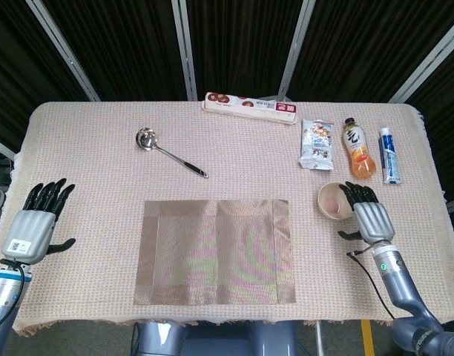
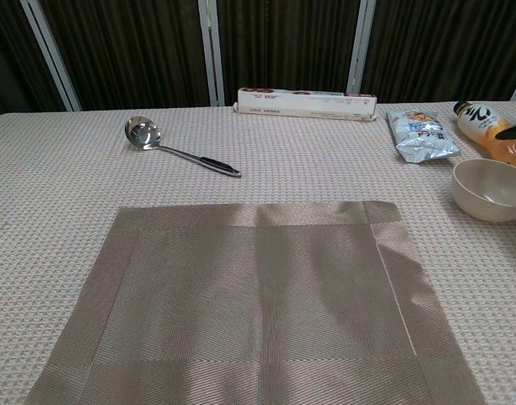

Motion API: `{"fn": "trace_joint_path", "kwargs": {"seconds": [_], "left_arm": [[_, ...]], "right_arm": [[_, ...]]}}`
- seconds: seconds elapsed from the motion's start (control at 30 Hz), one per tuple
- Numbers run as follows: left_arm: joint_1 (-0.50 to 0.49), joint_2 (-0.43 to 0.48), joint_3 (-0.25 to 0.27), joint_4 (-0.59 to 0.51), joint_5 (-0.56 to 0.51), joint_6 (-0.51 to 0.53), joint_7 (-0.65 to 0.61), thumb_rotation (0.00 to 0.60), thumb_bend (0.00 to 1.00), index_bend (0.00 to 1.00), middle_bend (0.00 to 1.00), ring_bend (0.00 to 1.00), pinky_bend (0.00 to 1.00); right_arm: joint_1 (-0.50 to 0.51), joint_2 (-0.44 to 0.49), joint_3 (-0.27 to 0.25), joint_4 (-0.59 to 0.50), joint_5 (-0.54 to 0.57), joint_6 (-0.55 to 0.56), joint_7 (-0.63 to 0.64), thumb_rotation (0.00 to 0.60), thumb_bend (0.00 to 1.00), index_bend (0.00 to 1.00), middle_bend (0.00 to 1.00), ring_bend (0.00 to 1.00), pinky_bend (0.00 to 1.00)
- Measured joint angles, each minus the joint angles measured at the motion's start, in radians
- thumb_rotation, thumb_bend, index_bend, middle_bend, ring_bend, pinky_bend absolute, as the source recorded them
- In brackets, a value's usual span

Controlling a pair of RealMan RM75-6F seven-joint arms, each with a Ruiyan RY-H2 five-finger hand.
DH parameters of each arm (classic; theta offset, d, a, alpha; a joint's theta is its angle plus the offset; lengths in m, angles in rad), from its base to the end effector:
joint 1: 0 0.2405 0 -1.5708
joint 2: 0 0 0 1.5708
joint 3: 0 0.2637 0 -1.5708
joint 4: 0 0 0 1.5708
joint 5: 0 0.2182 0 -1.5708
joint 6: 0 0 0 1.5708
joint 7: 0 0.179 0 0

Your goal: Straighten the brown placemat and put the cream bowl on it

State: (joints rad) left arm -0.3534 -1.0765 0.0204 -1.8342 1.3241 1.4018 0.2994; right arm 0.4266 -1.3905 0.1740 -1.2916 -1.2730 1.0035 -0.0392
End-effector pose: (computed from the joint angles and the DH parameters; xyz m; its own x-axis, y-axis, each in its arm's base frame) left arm -0.2546 0.2708 0.1307 0.5112 0.0754 0.8562 0.8571 -0.1196 -0.5012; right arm -0.3149 -0.3544 0.0545 0.4085 -0.2218 0.8854 -0.9121 -0.0627 0.4051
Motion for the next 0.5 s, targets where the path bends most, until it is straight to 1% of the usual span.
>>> {"fn": "trace_joint_path", "kwargs": {"seconds": [0.1,0.13,0.17,0.23,0.3,0.33,0.37,0.4,0.43,0.47,0.5], "left_arm": [[0.002,0.000,-0.008,0.010,-0.005,-0.012,-0.010,0.600,0.00,0.00,0.00,0.00,0.00],[0.003,0.000,-0.010,0.011,-0.007,-0.014,-0.013,0.600,0.00,0.00,0.00,0.00,0.00],[0.004,0.001,-0.013,0.012,-0.007,-0.017,-0.015,0.600,0.00,0.00,0.00,0.00,0.00],[0.006,0.001,-0.017,0.014,-0.008,-0.020,-0.018,0.600,0.00,0.00,0.00,0.00,0.00],[0.007,0.001,-0.020,0.014,-0.005,-0.023,-0.020,0.600,0.00,0.00,0.00,0.00,0.00],[0.008,0.001,-0.021,0.014,-0.004,-0.024,-0.021,0.600,0.00,0.00,0.00,0.00,0.00],[0.009,0.001,-0.022,0.013,-0.002,-0.025,-0.022,0.600,0.00,0.00,0.00,0.00,0.00],[0.010,0.001,-0.024,0.012,0.001,-0.026,-0.023,0.600,0.00,0.00,0.00,0.00,0.00],[0.011,0.001,-0.025,0.011,0.003,-0.027,-0.024,0.600,0.00,0.00,0.00,0.00,0.00],[0.012,0.001,-0.026,0.010,0.005,-0.027,-0.024,0.600,0.00,0.00,0.00,0.00,0.00],[0.013,0.002,-0.027,0.008,0.007,-0.027,-0.025,0.600,0.00,0.00,0.00,0.00,0.00]], "right_arm": [[0.021,-0.048,0.007,0.061,0.027,-0.025,-0.014,0.600,0.08,0.21,0.00,0.00,0.00],[0.026,-0.059,0.008,0.077,0.033,-0.031,-0.017,0.600,0.09,0.22,0.00,0.00,0.00],[0.029,-0.069,0.008,0.091,0.038,-0.037,-0.019,0.600,0.13,0.26,0.00,0.00,0.00],[0.034,-0.088,0.005,0.118,0.046,-0.046,-0.020,0.600,0.21,0.17,0.00,0.00,0.00],[0.036,-0.102,0.002,0.140,0.047,-0.050,-0.012,0.600,0.31,0.03,0.00,0.00,0.00],[0.036,-0.109,0.000,0.150,0.045,-0.050,-0.007,0.600,0.35,0.16,0.00,0.00,0.00],[0.037,-0.116,-0.001,0.162,0.043,-0.048,-0.002,0.600,0.37,0.30,0.00,0.00,0.00],[0.038,-0.127,-0.003,0.181,0.038,-0.045,0.005,0.600,0.39,0.52,0.00,0.00,0.00],[0.038,-0.135,-0.004,0.197,0.034,-0.043,0.011,0.600,0.40,0.67,0.00,0.00,0.00],[0.039,-0.145,-0.005,0.215,0.029,-0.039,0.017,0.600,0.40,0.72,0.00,0.00,0.00],[0.040,-0.158,-0.006,0.241,0.022,-0.032,0.025,0.600,0.41,0.75,0.00,0.00,0.00]]}}
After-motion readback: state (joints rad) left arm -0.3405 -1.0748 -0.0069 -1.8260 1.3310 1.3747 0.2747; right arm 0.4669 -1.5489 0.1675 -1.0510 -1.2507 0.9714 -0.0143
